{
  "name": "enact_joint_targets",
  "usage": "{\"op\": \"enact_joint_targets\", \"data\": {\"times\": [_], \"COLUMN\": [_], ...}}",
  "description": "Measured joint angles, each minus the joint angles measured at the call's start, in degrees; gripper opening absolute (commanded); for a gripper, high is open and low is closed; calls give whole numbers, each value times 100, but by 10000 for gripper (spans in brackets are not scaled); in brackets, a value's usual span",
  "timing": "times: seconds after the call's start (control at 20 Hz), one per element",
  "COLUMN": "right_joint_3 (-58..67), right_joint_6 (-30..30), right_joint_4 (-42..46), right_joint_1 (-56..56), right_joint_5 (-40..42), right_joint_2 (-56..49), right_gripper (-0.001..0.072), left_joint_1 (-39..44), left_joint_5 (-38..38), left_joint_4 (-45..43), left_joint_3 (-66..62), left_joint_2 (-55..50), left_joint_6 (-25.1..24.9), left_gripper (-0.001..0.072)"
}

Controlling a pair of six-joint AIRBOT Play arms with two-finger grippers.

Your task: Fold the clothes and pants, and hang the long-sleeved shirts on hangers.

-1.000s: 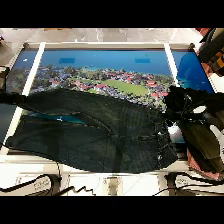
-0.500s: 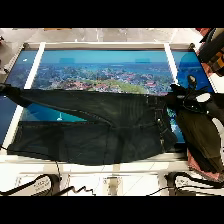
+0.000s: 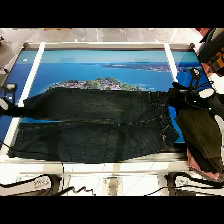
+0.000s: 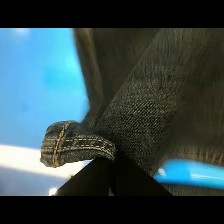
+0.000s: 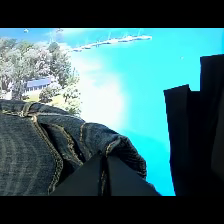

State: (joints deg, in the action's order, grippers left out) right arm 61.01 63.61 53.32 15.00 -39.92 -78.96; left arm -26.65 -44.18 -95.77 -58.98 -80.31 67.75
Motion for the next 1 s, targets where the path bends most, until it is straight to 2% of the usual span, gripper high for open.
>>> {"op": "enact_joint_targets", "data": {"times": [0.15, 0.55, 0.9, 0.95, 1.0], "right_joint_3": [0, -13, -13, -13, -13], "right_joint_6": [9, 33, 203, 249, 289], "right_joint_4": [57, 118, 74, 61, 50], "right_joint_1": [0, 0, -2, -2, -2], "right_joint_5": [4, 109, 651, 789, 922], "right_joint_2": [-28, -260, -529, -544, -553], "right_gripper": [32, 32, 33, 112, 436], "left_joint_1": [-35, -170, -293, -297, -304], "left_joint_5": [-55, 546, 343, 365, 385], "left_joint_4": [-96, -461, -531, -533, -542], "left_joint_3": [186, -354, -472, -479, -485], "left_joint_2": [-297, -505, -949, -973, -992], "left_joint_6": [48, 553, 660, 688, 758], "left_gripper": [15, 15, 31, 212, 529]}}
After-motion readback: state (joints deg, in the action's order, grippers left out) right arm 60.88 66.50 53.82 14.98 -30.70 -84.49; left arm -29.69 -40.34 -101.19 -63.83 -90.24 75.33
